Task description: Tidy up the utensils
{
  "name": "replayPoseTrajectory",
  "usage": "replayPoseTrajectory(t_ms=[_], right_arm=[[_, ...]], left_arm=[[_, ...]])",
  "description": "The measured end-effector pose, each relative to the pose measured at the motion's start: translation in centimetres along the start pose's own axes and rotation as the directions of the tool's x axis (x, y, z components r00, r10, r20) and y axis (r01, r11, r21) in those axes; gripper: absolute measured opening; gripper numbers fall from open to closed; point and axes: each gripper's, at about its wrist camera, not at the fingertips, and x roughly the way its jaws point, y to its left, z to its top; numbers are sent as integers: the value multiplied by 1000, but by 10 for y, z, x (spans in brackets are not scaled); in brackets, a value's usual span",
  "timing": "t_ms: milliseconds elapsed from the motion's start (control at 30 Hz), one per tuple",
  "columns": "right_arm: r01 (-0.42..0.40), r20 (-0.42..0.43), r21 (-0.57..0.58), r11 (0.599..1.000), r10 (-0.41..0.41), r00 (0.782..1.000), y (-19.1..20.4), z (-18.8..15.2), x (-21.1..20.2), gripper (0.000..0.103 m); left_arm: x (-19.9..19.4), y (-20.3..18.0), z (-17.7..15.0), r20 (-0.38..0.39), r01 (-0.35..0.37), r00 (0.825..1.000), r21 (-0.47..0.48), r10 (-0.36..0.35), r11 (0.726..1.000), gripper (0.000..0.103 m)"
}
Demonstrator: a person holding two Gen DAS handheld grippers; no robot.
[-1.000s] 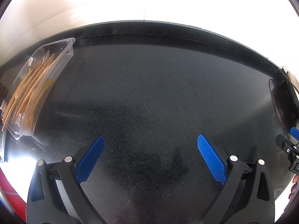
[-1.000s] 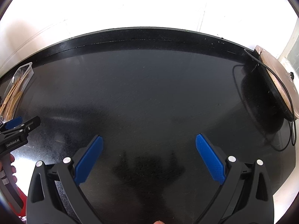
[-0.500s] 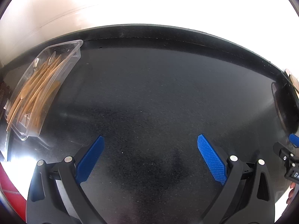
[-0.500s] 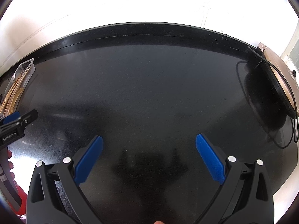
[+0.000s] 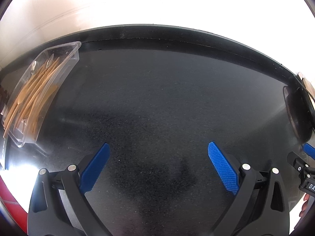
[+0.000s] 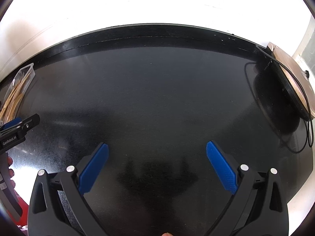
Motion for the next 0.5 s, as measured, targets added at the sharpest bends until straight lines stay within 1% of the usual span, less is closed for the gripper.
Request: replayPoseTrajectory(t_ms=[233,333,500], right_arm=[[4,16,23,1000,-5,1000,-11,1,-6,96],[9,17,30,999,-10,1000,-12,-1,-8,96],[15,17,37,999,-16,1000,-16,-2,-8,96]], left_arm=[[-8,-11,4,26,14,1000,8,-14,1000,97],[-10,-15,6,36,31,999,13,-31,999,97],[-12,-26,6,52,7,999,69,-10,998,97]])
